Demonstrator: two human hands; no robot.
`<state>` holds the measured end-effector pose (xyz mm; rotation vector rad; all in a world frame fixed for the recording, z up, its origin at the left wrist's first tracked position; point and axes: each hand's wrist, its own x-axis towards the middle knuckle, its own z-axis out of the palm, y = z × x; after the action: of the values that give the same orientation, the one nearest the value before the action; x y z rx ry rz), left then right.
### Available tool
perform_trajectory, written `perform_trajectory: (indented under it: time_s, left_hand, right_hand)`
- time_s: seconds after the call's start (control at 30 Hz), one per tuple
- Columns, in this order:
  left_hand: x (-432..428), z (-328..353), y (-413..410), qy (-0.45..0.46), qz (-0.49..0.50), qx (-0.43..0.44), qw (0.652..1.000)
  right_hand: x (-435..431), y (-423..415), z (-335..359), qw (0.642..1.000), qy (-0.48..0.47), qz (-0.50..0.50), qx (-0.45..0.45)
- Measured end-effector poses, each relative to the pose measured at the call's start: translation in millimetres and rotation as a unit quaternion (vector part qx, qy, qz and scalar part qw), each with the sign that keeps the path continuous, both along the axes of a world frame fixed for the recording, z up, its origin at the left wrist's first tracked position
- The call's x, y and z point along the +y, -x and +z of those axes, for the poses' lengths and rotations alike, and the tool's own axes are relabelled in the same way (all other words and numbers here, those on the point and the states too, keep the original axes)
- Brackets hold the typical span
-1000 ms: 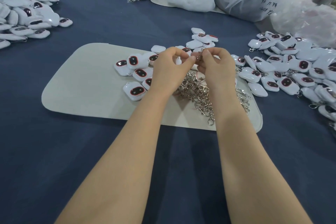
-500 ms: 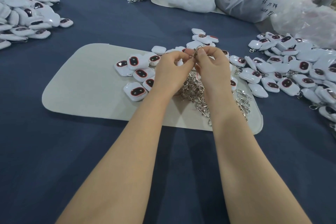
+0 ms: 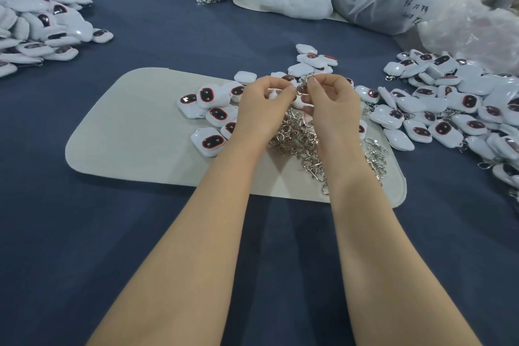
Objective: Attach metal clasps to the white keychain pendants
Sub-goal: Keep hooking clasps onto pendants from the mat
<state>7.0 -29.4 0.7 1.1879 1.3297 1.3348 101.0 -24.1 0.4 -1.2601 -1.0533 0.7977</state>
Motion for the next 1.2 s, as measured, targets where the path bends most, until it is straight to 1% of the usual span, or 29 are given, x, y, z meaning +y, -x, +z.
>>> perform_trajectory:
  time_s: [0.07,0.13,0.37,0.53,0.67,0.73,0.77,0.83,0.87,0.93,1.03,1.13,1.2]
  left_hand:
    - [-1.4,-0.4,-0.1,-0.005,-0.010,0.002,1.000]
    - [-1.6,-1.0,-0.1,-0.010,-0.012,0.011,1.000]
    - [-0.6,-0.5,-0.2,0.003,-0.001,0.016,1.000]
    - [2.8,-2.9,0.3,-0.003,0.000,0.025,1.000]
    - [4.6,-5.6,-1.2,-0.020,0.002,0.037,0.999]
    - [5.9,-6.9,-0.8,-0.035,0.019,0.044,0.998]
    - [6.3,-7.2,-0.1,-0.046,0.030,0.048,0.997]
    - [6.8,-7.5,1.0,-0.070,0.049,0.065,0.994]
    - [6.9,-7.4,1.3,-0.079,0.056,0.078,0.992]
    - [6.8,-7.7,1.2,-0.089,0.063,0.110,0.988]
    - [6.0,-8.2,0.0,-0.104,0.061,0.140,0.983]
    - [4.1,-6.5,-0.2,-0.122,0.060,0.132,0.982]
    - [3.8,-5.6,0.3,-0.131,0.064,0.126,0.981]
  right_hand:
    - [-0.6,-0.4,-0.9,0.999,-0.008,-0.001,-0.043]
    - [-1.5,-0.2,-0.8,0.998,-0.014,0.000,-0.060]
    - [-2.1,-1.9,0.0,0.998,-0.022,0.036,-0.047]
    - [-0.5,-1.4,1.0,0.999,-0.025,0.038,0.029]
    - [1.1,-0.1,1.5,0.991,0.002,0.024,0.131]
    - [0.7,1.5,0.5,0.988,0.019,0.012,0.151]
    - [0.4,2.1,-0.7,0.992,0.030,0.002,0.125]
    - [0.1,2.5,-4.4,0.999,0.047,-0.023,-0.004]
    - [-0.6,2.9,-5.3,0.996,0.044,-0.030,-0.065]
    - [-2.6,5.4,-3.9,0.991,0.016,-0.021,-0.129]
    - [-3.8,7.0,-1.9,0.985,-0.006,0.021,-0.171]
    - [-4.8,6.2,-1.6,0.983,0.010,0.058,-0.172]
    - [-4.7,6.2,-2.1,0.985,0.016,0.058,-0.162]
